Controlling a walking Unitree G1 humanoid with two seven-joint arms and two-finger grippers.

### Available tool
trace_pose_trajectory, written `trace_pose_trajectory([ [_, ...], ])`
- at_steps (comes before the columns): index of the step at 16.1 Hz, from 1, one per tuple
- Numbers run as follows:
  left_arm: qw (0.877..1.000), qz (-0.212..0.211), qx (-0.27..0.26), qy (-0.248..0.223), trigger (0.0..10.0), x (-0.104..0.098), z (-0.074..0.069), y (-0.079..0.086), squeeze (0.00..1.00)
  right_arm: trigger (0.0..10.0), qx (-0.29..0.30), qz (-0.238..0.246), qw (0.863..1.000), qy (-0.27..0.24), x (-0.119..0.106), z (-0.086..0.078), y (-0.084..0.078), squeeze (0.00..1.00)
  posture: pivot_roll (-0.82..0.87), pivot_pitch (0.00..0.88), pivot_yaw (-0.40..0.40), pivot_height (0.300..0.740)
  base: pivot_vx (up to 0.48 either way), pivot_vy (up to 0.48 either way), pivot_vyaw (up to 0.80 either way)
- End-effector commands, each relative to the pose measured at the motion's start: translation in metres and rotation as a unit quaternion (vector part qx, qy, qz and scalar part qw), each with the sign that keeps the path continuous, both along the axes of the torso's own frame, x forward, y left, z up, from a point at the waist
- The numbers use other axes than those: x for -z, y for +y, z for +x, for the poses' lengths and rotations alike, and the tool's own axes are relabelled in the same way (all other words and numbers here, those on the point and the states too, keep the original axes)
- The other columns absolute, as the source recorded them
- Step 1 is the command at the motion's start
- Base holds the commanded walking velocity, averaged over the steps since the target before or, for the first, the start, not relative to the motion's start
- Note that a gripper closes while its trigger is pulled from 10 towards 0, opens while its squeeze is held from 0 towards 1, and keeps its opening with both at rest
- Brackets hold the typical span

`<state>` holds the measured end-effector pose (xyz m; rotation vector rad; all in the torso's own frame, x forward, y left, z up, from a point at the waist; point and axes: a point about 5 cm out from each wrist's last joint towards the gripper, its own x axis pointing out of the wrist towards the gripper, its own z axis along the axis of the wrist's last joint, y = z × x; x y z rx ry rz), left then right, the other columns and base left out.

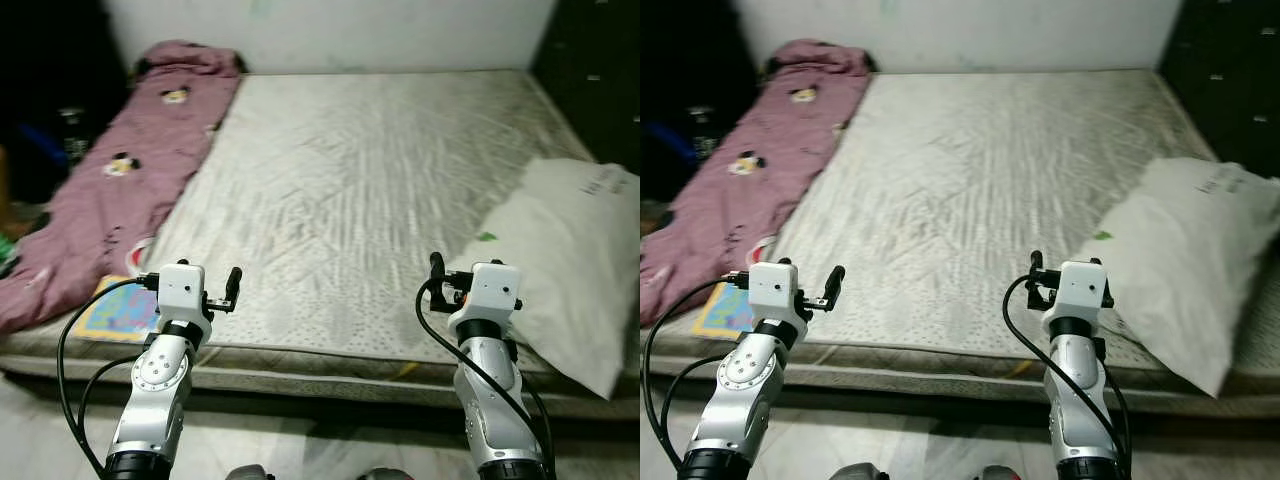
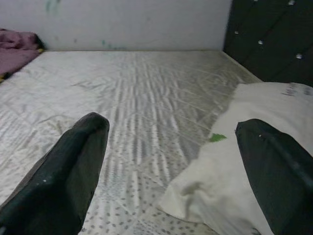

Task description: Clean up the room

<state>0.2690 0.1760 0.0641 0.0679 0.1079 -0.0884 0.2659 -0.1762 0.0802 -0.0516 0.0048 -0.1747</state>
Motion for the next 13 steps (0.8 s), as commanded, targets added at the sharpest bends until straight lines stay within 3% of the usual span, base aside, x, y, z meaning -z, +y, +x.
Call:
trace_pose_trajectory([
  [1, 1.000, 0.004, -0.004, 0.000, 10.0, 0.000, 0.001, 0.003, 0.00, 10.0, -0.007, 0.005, 1.000, -0.003, -0.002, 0.003, 0.003, 0.00, 0.00, 0.000, 0.069, 0.740, 0.000, 0.000, -0.80],
  [6, 0.999, 0.030, -0.002, -0.014, 10.0, -0.003, 0.000, 0.002, 0.00, 10.0, -0.001, 0.015, 1.000, -0.013, -0.003, -0.001, 0.002, 0.00, 0.01, 0.000, 0.078, 0.740, 0.000, 0.000, -0.78],
  [9, 0.998, 0.033, -0.012, -0.044, 10.0, -0.013, -0.005, 0.002, 0.00, 10.0, -0.031, 0.018, 0.999, -0.019, -0.010, -0.011, -0.003, 0.00, 0.02, 0.000, 0.050, 0.740, 0.000, 0.000, 0.00],
  [13, 0.998, 0.025, -0.037, -0.039, 10.0, -0.013, -0.013, 0.009, 0.00, 10.0, -0.030, 0.011, 0.999, -0.003, -0.006, -0.022, -0.012, 0.00, 0.01, 0.000, 0.037, 0.740, 0.000, 0.000, 0.00],
])
